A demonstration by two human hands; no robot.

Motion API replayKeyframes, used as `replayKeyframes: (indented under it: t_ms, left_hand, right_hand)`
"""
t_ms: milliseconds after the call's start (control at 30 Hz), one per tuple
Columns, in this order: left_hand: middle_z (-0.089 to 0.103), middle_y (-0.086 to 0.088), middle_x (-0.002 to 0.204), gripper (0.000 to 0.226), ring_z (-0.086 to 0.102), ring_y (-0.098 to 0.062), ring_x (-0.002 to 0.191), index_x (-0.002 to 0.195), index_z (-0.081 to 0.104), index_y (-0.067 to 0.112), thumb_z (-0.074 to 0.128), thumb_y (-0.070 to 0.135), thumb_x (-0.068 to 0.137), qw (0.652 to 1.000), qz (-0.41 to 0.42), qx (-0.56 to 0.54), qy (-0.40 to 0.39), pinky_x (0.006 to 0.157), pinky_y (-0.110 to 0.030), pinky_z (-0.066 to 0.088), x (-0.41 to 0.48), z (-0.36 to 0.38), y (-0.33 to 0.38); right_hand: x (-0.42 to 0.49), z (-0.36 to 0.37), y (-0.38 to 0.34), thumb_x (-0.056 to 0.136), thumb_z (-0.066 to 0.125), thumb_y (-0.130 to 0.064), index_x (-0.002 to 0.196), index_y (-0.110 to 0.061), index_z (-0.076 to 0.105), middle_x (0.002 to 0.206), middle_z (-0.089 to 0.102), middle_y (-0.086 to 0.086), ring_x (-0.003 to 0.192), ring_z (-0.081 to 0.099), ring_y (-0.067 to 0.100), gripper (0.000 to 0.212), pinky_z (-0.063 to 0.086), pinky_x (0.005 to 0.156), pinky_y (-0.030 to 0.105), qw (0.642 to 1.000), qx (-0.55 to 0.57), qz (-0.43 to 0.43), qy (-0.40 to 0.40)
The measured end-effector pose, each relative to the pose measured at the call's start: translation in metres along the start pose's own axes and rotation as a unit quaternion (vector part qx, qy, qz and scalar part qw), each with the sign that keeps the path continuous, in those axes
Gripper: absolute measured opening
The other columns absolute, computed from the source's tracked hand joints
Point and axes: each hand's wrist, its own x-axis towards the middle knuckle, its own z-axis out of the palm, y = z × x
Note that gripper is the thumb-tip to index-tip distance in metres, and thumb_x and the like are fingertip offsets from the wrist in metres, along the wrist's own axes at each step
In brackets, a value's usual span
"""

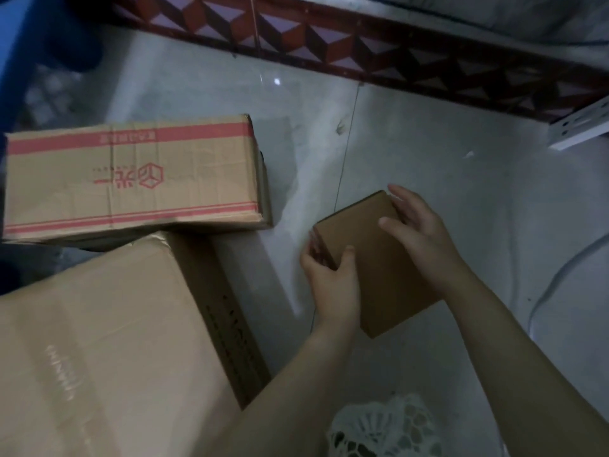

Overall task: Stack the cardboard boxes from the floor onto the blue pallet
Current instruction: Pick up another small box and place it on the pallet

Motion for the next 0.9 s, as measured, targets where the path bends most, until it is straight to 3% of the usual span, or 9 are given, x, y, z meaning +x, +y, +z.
replayKeyframes:
  t_ms: [67,167,300,400,500,600,700,767,900]
  left_hand:
    - [0.056,-0.001,0.133,0.061,0.060,-0.015,0.112,0.143,0.035,0.023,0.066,0.023,0.090,1.000,-0.011,0.003,0.016,0.093,-0.032,0.052,0.002,-0.006,0.003]
    - [0.059,-0.002,0.127,0.054,0.061,-0.011,0.102,0.138,0.040,0.021,0.066,0.020,0.090,1.000,0.008,-0.006,0.030,0.081,-0.023,0.052,0.000,-0.014,0.015]
    - [0.062,0.003,0.119,0.051,0.062,-0.009,0.104,0.134,0.045,0.021,0.067,0.016,0.089,0.997,0.066,-0.011,0.042,0.096,-0.034,0.052,-0.019,-0.027,0.055]
    - [0.061,0.010,0.116,0.054,0.060,0.003,0.103,0.136,0.046,0.025,0.069,0.019,0.087,0.993,0.108,-0.021,0.039,0.096,-0.028,0.050,-0.048,-0.037,0.103]
    - [0.061,0.011,0.125,0.051,0.059,0.005,0.107,0.134,0.051,0.028,0.071,0.022,0.087,0.984,0.171,-0.024,0.042,0.096,-0.023,0.050,-0.086,-0.048,0.164]
    - [0.064,0.013,0.123,0.047,0.060,0.003,0.110,0.131,0.056,0.027,0.072,0.025,0.087,0.968,0.247,-0.020,0.051,0.094,-0.021,0.052,-0.135,-0.059,0.236]
    - [0.068,0.018,0.114,0.041,0.063,0.007,0.104,0.127,0.059,0.029,0.070,0.029,0.088,0.951,0.302,-0.028,0.055,0.089,-0.018,0.053,-0.194,-0.075,0.316]
    - [0.070,0.017,0.113,0.038,0.065,0.004,0.103,0.125,0.061,0.030,0.070,0.031,0.088,0.944,0.324,-0.034,0.053,0.091,-0.025,0.055,-0.242,-0.087,0.369]
    - [0.070,0.019,0.111,0.037,0.065,0.005,0.102,0.122,0.063,0.032,0.072,0.032,0.086,0.932,0.351,-0.069,0.062,0.093,-0.029,0.054,-0.343,-0.109,0.469]
  right_hand:
    - [0.000,0.004,0.001,0.094,0.065,-0.013,0.144,-0.023,0.049,0.136,0.055,-0.013,0.115,0.050,-0.017,0.053,0.044,0.094,0.006,1.000,-0.011,0.002,0.000]
    - [-0.006,0.014,-0.006,0.093,0.066,-0.011,0.146,-0.023,0.047,0.138,0.054,-0.013,0.118,0.050,-0.014,0.058,0.044,0.088,0.002,1.000,-0.009,0.002,-0.014]
    - [-0.014,0.022,-0.045,0.088,0.069,-0.015,0.148,-0.026,0.045,0.137,0.053,-0.021,0.120,0.050,-0.018,0.065,0.042,0.090,0.002,0.999,0.018,-0.033,-0.022]
    - [-0.025,0.019,-0.095,0.083,0.069,-0.025,0.145,-0.039,0.046,0.135,0.053,-0.031,0.125,0.048,-0.017,0.067,0.042,0.089,0.002,0.997,0.022,-0.068,-0.031]
    - [-0.040,0.012,-0.159,0.086,0.065,-0.020,0.147,-0.043,0.042,0.144,0.048,-0.028,0.132,0.045,-0.011,0.069,0.044,0.095,0.008,0.993,0.019,-0.103,-0.047]
    - [-0.063,0.010,-0.236,0.088,0.064,-0.010,0.152,-0.030,0.036,0.152,0.047,-0.013,0.139,0.044,0.003,0.073,0.043,0.104,0.019,0.986,0.057,-0.149,-0.052]
    - [-0.095,0.012,-0.324,0.088,0.066,-0.010,0.150,-0.019,0.041,0.148,0.054,-0.006,0.137,0.049,0.010,0.068,0.043,0.104,0.023,0.975,0.093,-0.193,-0.052]
    - [-0.122,0.011,-0.385,0.091,0.066,-0.013,0.147,-0.017,0.046,0.144,0.059,-0.004,0.133,0.054,0.014,0.060,0.046,0.103,0.026,0.968,0.115,-0.214,-0.057]
    - [-0.184,0.017,-0.512,0.093,0.064,-0.021,0.142,-0.027,0.053,0.137,0.064,-0.007,0.126,0.060,0.012,0.051,0.049,0.095,0.021,0.954,0.147,-0.255,-0.050]
